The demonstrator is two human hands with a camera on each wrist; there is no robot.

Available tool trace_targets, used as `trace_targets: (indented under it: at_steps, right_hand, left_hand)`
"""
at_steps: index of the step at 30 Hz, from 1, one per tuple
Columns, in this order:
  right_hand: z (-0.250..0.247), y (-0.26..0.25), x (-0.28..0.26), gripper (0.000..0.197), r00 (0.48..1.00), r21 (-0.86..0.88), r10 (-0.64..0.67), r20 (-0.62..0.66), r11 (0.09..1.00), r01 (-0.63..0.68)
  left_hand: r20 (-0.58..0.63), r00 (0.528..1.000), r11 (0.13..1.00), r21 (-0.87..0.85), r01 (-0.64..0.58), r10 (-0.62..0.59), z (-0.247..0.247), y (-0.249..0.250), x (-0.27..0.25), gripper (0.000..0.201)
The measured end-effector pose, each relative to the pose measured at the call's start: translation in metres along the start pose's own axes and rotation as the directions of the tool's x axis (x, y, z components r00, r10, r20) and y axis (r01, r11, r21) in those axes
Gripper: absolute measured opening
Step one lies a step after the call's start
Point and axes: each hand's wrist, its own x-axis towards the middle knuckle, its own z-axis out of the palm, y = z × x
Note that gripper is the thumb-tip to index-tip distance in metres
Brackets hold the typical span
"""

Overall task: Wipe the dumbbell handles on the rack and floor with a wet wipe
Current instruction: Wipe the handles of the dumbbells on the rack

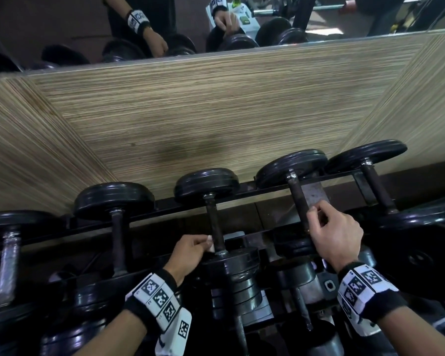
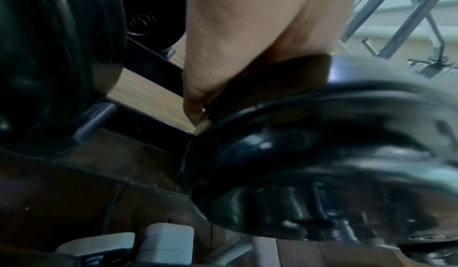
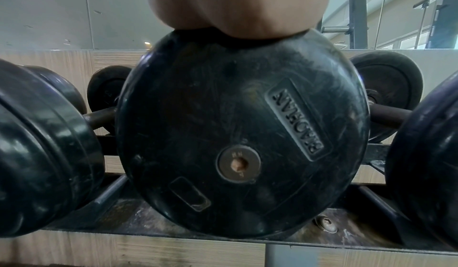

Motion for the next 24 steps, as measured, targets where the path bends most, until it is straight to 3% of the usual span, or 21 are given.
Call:
trace_targets:
  at_steps: [3,9,14,19,24]
  right_hand:
    - [0.000,-0.001,0.000,0.027,1.000,-0.010,0.006,-0.016,1.000,-0.006]
    - [-0.005,-0.005,0.000,0.024,0.999,-0.005,0.038,0.010,0.999,-0.038]
    - [-0.005,-0.006,-0.001,0.025,0.999,0.005,0.043,0.006,0.999,-0.043]
    - [-0.005,-0.006,-0.001,0.025,0.999,-0.003,0.051,0.019,0.999,-0.051]
    - [-0.004,-0.004,0.000,0.022,0.996,0.000,0.086,0.020,0.996,-0.086]
  left_hand:
    - [-0.103,0.995,0.999,0.044,-0.008,0.012,-0.004,-0.003,-0.002,0.023]
    - [0.041,0.999,0.998,0.055,0.030,-0.032,-0.003,0.004,0.002,0.022]
    - [-0.037,0.999,0.993,0.113,0.010,-0.006,-0.009,0.001,-0.001,0.019]
    - [0.028,0.999,0.990,0.141,0.014,-0.018,-0.001,0.010,-0.005,0.024]
    - [-0.072,0.997,0.988,0.155,-0.015,0.026,-0.004,0.011,-0.016,0.021]
